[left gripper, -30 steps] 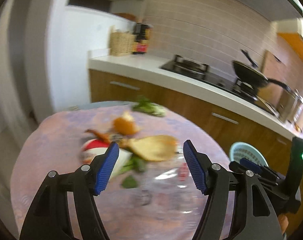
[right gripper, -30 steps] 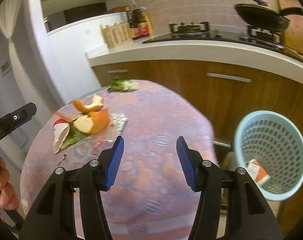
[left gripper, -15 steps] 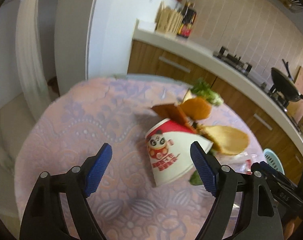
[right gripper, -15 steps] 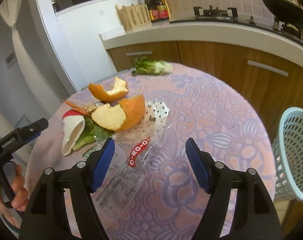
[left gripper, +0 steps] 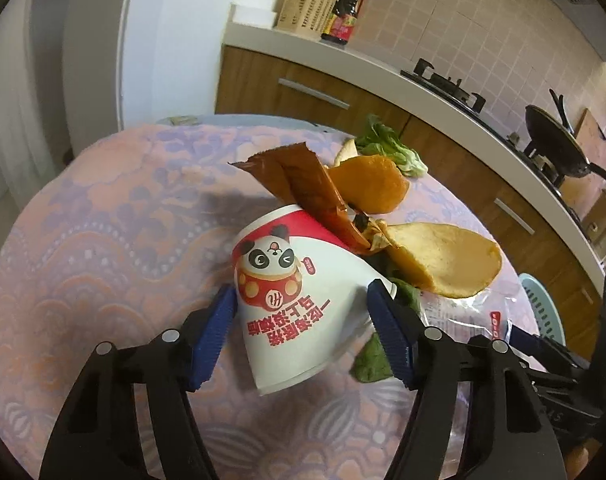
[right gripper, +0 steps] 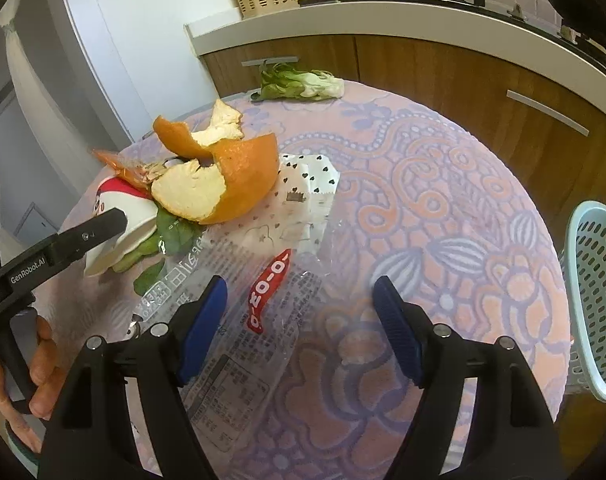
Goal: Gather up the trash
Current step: 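Grasp the white-red paper cup with the left gripper while the right gripper grasps the clear wrapper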
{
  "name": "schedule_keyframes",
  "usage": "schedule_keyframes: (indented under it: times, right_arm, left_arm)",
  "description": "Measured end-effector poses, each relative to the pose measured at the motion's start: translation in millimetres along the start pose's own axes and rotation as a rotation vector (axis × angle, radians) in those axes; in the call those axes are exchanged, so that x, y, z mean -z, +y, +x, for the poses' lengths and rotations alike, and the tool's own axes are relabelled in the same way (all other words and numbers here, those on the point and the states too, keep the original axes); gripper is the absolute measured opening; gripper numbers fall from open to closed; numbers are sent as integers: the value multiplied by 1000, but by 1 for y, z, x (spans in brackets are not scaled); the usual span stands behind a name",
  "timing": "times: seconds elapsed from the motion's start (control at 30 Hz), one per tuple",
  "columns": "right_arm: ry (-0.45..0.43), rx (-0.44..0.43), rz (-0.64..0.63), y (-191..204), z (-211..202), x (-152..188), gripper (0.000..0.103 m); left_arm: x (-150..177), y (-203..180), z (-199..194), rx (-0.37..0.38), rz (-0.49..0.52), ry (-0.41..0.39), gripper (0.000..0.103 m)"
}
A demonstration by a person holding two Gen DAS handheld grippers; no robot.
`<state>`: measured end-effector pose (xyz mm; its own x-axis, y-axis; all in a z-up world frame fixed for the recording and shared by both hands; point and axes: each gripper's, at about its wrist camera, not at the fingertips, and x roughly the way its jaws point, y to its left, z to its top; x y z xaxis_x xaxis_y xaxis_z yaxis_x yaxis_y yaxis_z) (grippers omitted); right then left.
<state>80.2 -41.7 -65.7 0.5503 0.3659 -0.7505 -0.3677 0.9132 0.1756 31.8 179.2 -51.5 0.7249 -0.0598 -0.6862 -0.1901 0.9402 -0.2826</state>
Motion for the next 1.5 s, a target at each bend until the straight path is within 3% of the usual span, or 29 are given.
schedule_keyframes:
  times: [0.13,0.43,0.57,0.63,0.8,0.83,0.87,1.0,1.13,1.2,1.27,1.3,1.33,1.43,1.5]
  right_arm:
    - [1,3,-8,2,1,1,73]
    - [11,10,-60,13,4,1,71]
    - [-4,30,-109,22,1,5,20]
    - [-25,25,-116,23,-4,7,12]
    - [-113,-26,-93,17,-28,10,7]
    - [-123,-46,-81,14,-33,11,7]
    - [-129,-51,-75,11,-37,13,7]
    - [-164,-28,-86,6,-54,19,7]
    - [-172,-46,-77,1,-64,20,7]
    - [-168,-56,-75,-2,-66,21,7]
    - [-172,-64,-76,-5,-67,21,7]
    - [-174,-68,-72,-6,-67,22,7]
    - [-172,-72,-67,-6,-67,22,7]
    - [-163,-92,-42,-11,-66,22,7]
    - [-162,-90,-36,-13,-66,22,7]
  left_arm:
    - [3,1,-12,3,-10,-59,47]
    - [6,11,-28,77,-65,-113,34]
    - [7,9,-35,89,-58,-143,31]
    - [7,9,-38,99,-60,-154,30]
    - [8,12,-49,124,-67,-174,25]
    - [10,11,-53,126,-71,-181,17]
    - [12,10,-56,133,-67,-181,0]
    - [19,0,-67,162,-47,-178,0]
    - [23,-6,-65,114,-21,-152,0]
    - [24,0,-64,69,-39,-139,6]
    - [25,1,-66,27,-25,-139,35]
    - [25,2,-67,12,-20,-138,55]
    - [24,0,-67,1,-9,-135,67]
    - [23,-17,-60,17,68,-103,70]
    - [22,-38,-46,-71,172,-74,70]
